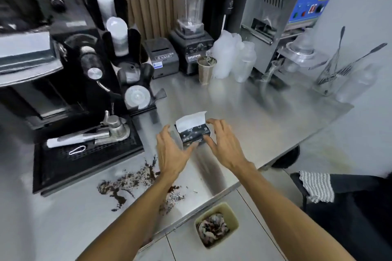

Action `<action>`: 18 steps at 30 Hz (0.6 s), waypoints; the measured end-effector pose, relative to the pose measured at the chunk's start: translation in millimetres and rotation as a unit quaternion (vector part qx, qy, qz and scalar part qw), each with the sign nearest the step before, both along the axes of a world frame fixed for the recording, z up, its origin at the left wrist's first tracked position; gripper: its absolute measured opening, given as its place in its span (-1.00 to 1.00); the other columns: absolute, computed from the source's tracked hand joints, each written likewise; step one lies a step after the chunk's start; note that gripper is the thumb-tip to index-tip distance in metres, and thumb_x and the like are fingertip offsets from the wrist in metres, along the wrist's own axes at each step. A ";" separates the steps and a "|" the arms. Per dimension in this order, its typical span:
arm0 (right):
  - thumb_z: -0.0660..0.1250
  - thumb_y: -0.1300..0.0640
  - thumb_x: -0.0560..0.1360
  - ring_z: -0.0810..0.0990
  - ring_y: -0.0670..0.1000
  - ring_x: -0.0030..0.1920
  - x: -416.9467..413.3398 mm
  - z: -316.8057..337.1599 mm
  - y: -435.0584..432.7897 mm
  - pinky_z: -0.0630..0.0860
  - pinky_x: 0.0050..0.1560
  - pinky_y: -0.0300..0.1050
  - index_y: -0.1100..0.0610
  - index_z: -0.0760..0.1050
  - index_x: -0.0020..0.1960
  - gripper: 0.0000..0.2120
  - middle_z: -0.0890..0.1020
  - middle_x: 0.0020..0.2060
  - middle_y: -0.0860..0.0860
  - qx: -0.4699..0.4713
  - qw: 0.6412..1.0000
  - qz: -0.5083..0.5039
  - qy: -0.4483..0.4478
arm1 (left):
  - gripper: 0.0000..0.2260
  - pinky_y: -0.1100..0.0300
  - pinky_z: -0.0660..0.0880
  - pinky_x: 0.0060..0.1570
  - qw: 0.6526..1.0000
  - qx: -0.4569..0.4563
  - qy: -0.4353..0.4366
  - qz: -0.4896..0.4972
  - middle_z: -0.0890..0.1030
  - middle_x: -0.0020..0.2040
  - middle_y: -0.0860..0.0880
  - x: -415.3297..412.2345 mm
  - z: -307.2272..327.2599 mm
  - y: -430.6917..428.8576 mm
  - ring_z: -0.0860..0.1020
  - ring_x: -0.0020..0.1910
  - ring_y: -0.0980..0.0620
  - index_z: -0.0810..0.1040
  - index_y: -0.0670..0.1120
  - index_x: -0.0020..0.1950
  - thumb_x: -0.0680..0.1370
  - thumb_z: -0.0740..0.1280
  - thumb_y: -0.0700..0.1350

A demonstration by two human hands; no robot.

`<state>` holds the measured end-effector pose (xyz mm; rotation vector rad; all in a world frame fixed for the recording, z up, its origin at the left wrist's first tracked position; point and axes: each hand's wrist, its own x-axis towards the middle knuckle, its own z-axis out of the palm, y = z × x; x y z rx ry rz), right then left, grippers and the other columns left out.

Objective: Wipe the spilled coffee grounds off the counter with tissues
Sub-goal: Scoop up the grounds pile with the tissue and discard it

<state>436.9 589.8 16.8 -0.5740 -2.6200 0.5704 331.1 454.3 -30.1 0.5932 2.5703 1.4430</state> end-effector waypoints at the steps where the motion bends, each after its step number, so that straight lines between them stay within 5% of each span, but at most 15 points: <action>1: 0.30 0.03 0.57 0.42 0.10 0.08 -15.3 5.8 0.0 0.46 0.08 0.00 0.05 0.31 0.40 -0.57 0.45 0.15 0.07 0.006 1.000 0.001 -0.006 | 0.04 -0.09 0.40 0.29 1.000 -0.018 -0.014 -0.012 0.25 0.36 0.00 -16.6 -0.9 0.2 0.33 0.34 -0.07 0.06 0.08 0.49 0.19 0.55 0.31; 4: 0.34 0.05 0.54 0.38 0.10 0.04 -54.4 19.0 0.4 0.44 0.05 -0.03 0.00 0.30 0.44 -0.50 0.42 0.05 0.07 0.043 0.999 0.002 -0.028 | 0.22 -0.12 0.26 0.41 0.995 -0.069 -0.024 -0.068 0.16 0.50 -0.02 -53.7 -7.2 7.0 0.17 0.47 -0.10 -0.02 0.10 0.54 0.06 0.57 0.37; 9: 0.27 0.00 0.58 0.35 0.08 -0.04 -94.9 20.9 2.7 0.45 -0.01 0.03 0.02 0.55 0.15 -0.81 0.35 -0.06 0.01 0.064 0.996 0.022 -0.052 | 0.05 -0.06 0.34 0.32 0.984 -0.114 -0.029 -0.135 0.36 0.43 0.08 -72.7 -10.3 18.2 0.29 0.34 -0.05 0.18 0.06 0.50 0.13 0.56 0.31; 18: 0.36 0.05 0.55 0.35 0.01 0.01 -90.9 81.3 0.0 0.28 0.10 -0.08 0.00 0.62 0.01 -0.91 0.42 0.02 0.00 0.064 0.980 -0.071 0.177 | -0.16 0.02 0.40 0.17 0.978 -0.130 0.011 -0.166 0.54 0.22 0.06 -80.9 -4.3 12.1 0.41 0.12 -0.01 0.39 0.05 0.33 0.16 0.47 0.39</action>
